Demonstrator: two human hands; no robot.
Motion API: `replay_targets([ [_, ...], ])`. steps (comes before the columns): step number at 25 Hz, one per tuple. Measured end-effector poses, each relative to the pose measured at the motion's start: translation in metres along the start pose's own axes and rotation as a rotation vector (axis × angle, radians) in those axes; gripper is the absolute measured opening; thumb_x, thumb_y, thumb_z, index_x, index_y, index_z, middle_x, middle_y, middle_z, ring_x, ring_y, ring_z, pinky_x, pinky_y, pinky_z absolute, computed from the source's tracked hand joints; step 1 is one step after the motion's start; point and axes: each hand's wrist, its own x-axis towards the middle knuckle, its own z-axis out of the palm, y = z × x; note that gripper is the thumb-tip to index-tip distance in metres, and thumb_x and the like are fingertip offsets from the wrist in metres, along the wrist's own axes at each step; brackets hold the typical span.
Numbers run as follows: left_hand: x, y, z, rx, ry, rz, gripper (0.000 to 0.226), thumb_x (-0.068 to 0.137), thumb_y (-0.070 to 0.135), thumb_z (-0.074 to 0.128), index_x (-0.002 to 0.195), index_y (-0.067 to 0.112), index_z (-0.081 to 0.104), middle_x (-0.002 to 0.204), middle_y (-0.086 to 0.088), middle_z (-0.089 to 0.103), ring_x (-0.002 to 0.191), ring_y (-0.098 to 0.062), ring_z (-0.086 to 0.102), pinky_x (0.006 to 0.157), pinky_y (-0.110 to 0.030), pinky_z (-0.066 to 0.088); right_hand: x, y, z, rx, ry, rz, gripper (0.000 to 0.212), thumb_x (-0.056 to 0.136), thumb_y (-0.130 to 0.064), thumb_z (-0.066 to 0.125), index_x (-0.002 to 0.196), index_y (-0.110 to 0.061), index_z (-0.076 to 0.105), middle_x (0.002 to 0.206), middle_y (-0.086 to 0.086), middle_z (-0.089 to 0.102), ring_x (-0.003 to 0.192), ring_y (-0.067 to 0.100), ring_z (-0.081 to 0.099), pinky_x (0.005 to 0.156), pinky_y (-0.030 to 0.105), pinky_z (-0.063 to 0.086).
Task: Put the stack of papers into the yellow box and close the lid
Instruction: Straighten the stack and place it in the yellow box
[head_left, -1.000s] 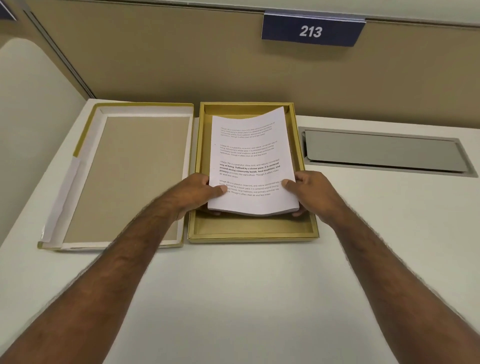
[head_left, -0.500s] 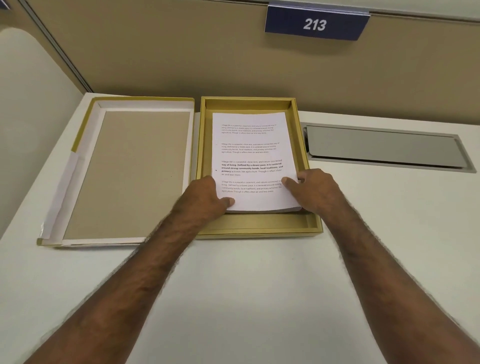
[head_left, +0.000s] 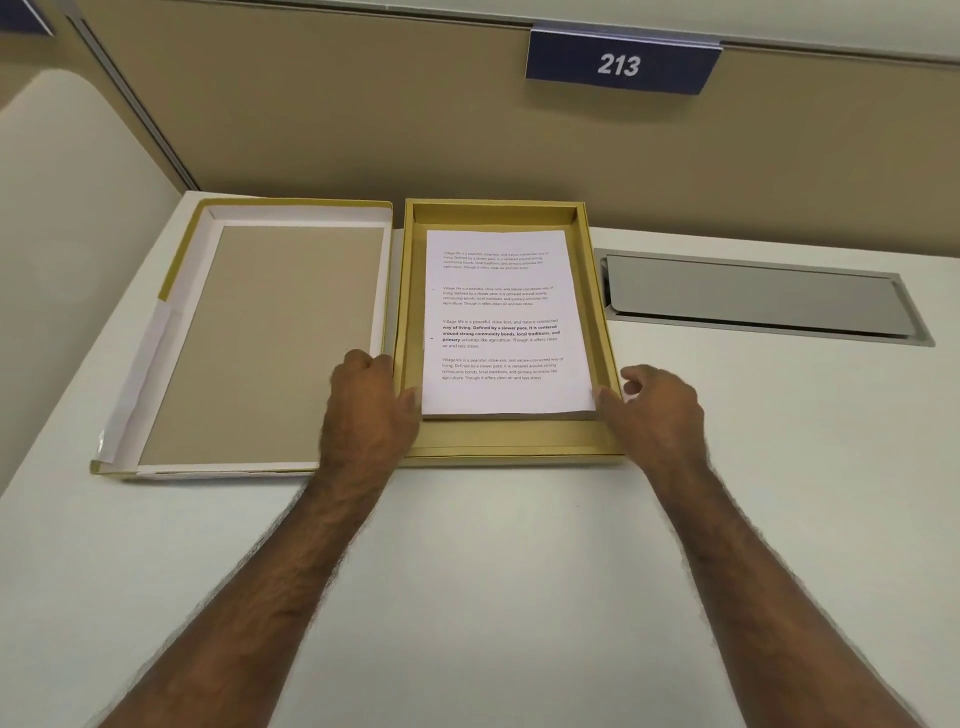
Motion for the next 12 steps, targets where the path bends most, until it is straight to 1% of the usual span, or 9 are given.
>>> replay_targets([
  [2,-0.002,-0.007,0.002,-0.016,0.006,-0.006,0.042,0.094,0.02,0.075,0.127,-0.007,0.068,0.119,-0.027,0.062,0.113,-0.043,0.061,0.094,-0.052,0.055,-0.005,0.005,0.004,0.0,-0.035,0.02,0.046,0.1,-0.037,0.07,0.138,-0.011,0.074,0.123,0.01,0.08,0.11,0.032,0.075,0.087,0.033,0.054],
  [4,-0.001,-0.012,0.003,-0.058,0.034,-0.013,0.04,0.094,0.018,0.075,0.124,-0.007,0.07,0.115,-0.028,0.064,0.108,-0.044,0.064,0.093,-0.05,0.056,-0.006,0.006,0.007,0.003,-0.028,0.029,0.04,0.102,-0.033,0.068,0.133,-0.01,0.076,0.116,0.011,0.082,0.096,0.031,0.072,0.08,0.029,0.05],
  [5,-0.002,-0.012,0.003,-0.075,0.045,-0.012,0.039,0.094,0.016,0.076,0.124,-0.007,0.071,0.113,-0.028,0.065,0.106,-0.044,0.065,0.092,-0.049,0.057,-0.008,0.007,0.007,-0.002,-0.022,0.028,0.038,0.102,-0.031,0.068,0.13,-0.009,0.077,0.113,0.012,0.082,0.09,0.029,0.068,0.079,0.029,0.049],
  [7,-0.004,-0.014,0.002,-0.101,0.065,-0.008,0.038,0.093,0.015,0.076,0.124,-0.007,0.071,0.111,-0.027,0.066,0.105,-0.043,0.066,0.091,-0.048,0.058,-0.013,0.006,0.007,-0.015,-0.023,0.025,0.035,0.102,-0.03,0.069,0.128,-0.008,0.078,0.113,0.013,0.082,0.084,0.025,0.062,0.078,0.028,0.048],
  [9,-0.006,-0.016,0.001,-0.117,0.083,0.001,0.038,0.094,0.016,0.076,0.125,-0.005,0.072,0.111,-0.026,0.067,0.106,-0.042,0.066,0.091,-0.049,0.058,-0.019,0.006,0.007,-0.016,-0.028,0.019,0.036,0.103,-0.03,0.068,0.13,-0.008,0.078,0.115,0.012,0.083,0.087,0.025,0.065,0.08,0.03,0.052],
  [11,-0.008,-0.017,0.001,-0.111,0.074,0.018,0.039,0.095,0.02,0.075,0.127,-0.002,0.072,0.112,-0.023,0.068,0.108,-0.039,0.066,0.091,-0.051,0.059,-0.025,0.006,0.007,-0.005,-0.03,0.013,0.039,0.104,-0.031,0.069,0.135,-0.008,0.076,0.12,0.011,0.082,0.098,0.029,0.074,0.089,0.036,0.06],
  [12,-0.009,-0.017,0.0,-0.109,0.065,0.022,0.039,0.096,0.023,0.074,0.128,0.0,0.073,0.113,-0.022,0.069,0.108,-0.038,0.066,0.091,-0.051,0.059,-0.027,0.006,0.006,0.003,-0.03,0.016,0.041,0.104,-0.032,0.069,0.137,-0.009,0.075,0.123,0.011,0.082,0.106,0.031,0.076,0.094,0.039,0.06],
])
